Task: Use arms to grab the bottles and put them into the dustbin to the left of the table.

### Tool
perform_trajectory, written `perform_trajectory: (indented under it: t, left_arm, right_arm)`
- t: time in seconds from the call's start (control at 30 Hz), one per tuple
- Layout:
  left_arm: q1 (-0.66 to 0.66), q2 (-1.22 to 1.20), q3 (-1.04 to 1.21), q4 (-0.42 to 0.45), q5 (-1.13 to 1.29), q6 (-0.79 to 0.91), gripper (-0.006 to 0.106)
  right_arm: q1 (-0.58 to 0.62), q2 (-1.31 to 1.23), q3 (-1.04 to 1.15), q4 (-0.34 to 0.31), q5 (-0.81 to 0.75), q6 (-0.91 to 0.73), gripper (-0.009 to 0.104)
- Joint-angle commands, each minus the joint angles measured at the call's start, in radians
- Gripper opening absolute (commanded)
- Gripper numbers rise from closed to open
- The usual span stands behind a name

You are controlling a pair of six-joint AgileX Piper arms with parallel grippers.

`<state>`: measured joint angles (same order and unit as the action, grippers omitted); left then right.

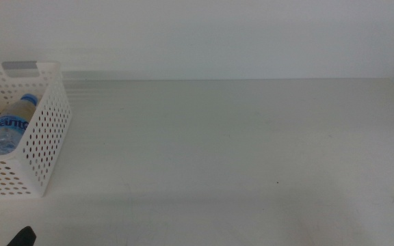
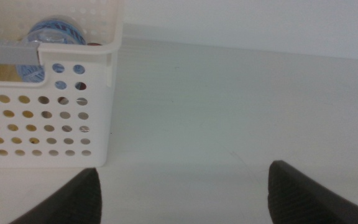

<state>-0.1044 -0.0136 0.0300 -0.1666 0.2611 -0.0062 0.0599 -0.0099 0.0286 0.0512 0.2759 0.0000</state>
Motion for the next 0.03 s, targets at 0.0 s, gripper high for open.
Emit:
perform_trajectory:
  t: [0.0]
  left_arm:
    - [-0.001, -0.014, 0.006, -0.008, -0.073, -0.01, 0.085]
  right_arm:
    - [-0.004, -0.027, -0.008, -0.012, -0.069, -0.013, 0.069]
